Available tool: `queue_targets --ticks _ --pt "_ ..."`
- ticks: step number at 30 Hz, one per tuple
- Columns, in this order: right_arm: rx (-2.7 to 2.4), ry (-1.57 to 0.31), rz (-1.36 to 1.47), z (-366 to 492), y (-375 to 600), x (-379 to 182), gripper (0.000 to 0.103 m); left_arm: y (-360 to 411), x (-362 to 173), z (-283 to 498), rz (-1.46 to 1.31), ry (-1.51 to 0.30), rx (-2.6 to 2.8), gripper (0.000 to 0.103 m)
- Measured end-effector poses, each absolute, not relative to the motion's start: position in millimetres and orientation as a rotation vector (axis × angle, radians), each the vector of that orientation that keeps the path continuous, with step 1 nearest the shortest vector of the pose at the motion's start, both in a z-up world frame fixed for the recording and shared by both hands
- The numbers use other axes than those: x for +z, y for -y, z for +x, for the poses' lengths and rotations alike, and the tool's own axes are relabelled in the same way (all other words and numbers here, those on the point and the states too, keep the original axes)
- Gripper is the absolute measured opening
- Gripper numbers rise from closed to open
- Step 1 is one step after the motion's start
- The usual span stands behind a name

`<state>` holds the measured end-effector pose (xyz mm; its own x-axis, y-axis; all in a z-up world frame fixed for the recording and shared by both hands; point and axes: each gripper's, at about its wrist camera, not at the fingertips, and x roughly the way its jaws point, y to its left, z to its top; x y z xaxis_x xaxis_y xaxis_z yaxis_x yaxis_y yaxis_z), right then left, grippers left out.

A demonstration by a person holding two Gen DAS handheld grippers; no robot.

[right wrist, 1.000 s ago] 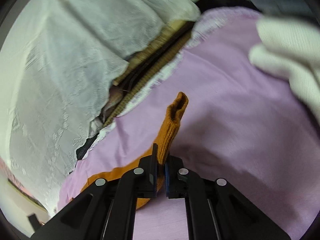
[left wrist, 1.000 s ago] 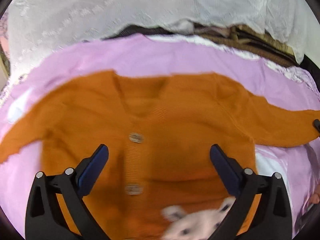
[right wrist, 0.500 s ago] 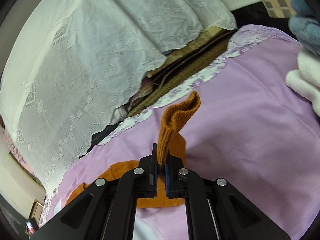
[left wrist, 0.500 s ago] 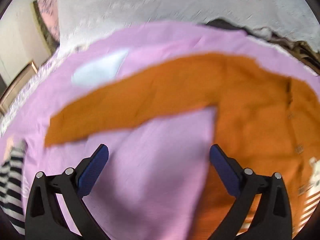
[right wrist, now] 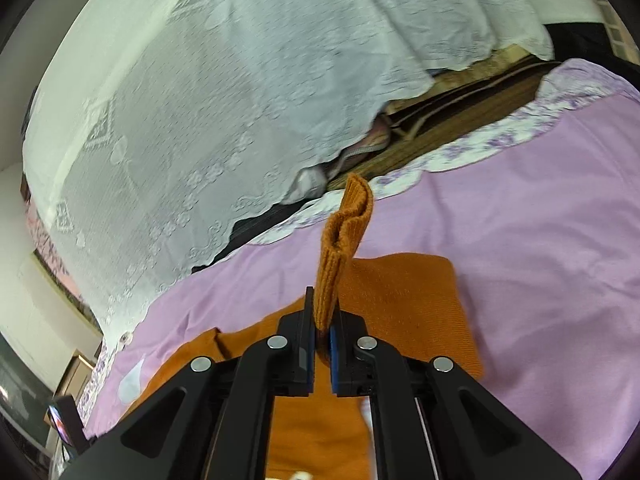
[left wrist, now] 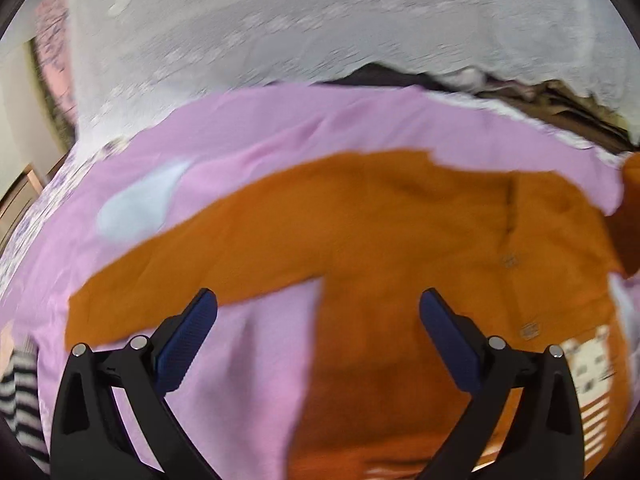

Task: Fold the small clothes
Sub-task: 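Carry the grasped sleeve across the cardigan body toward the left tool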

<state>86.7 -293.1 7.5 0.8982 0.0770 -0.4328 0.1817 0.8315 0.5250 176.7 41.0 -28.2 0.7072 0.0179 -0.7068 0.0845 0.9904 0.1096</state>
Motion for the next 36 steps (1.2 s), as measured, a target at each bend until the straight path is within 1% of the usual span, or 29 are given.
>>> queue_targets --ticks 4,7,14,20,25,30,34,35,36 --pt "-0.016 -0.478 0.565 100.2 266.2 14.8 0.006 -3.7 -23.8 188.2 0.19 -0.743 -0.099 0.099" --pt "0.021 -0.493 0.54 111.4 241.9 19.5 0.006 6.6 -34.9 200.4 0.177 -0.77 -0.117 0.099" --pt "0.109 -0.531 0.473 139.8 177.9 20.5 0.006 -41.8 -56.0 219.8 0.048 -0.835 -0.069 0.099" --pt "0.145 -0.624 0.41 165.4 127.4 -6.5 0.006 -74.6 -68.8 234.7 -0.072 -0.887 -0.017 0.099" --pt "0.16 -0.705 0.413 179.1 108.9 -39.4 0.006 -77.9 -69.7 232.6 -0.086 -0.868 0.007 0.099" --pt "0.192 -0.718 0.39 182.6 95.4 -45.8 0.006 -81.3 -71.7 231.8 -0.088 -0.863 0.029 0.099" --pt "0.224 -0.784 0.386 196.9 90.7 -55.9 0.01 -86.2 -74.8 232.9 -0.079 -0.868 0.081 0.099" --pt "0.231 -0.801 0.4 199.2 91.3 -59.6 0.013 -88.1 -76.1 233.9 -0.086 -0.877 0.086 0.099" --pt "0.243 -0.812 0.416 199.5 93.2 -62.2 0.018 -90.2 -77.0 234.5 -0.095 -0.882 0.086 0.099"
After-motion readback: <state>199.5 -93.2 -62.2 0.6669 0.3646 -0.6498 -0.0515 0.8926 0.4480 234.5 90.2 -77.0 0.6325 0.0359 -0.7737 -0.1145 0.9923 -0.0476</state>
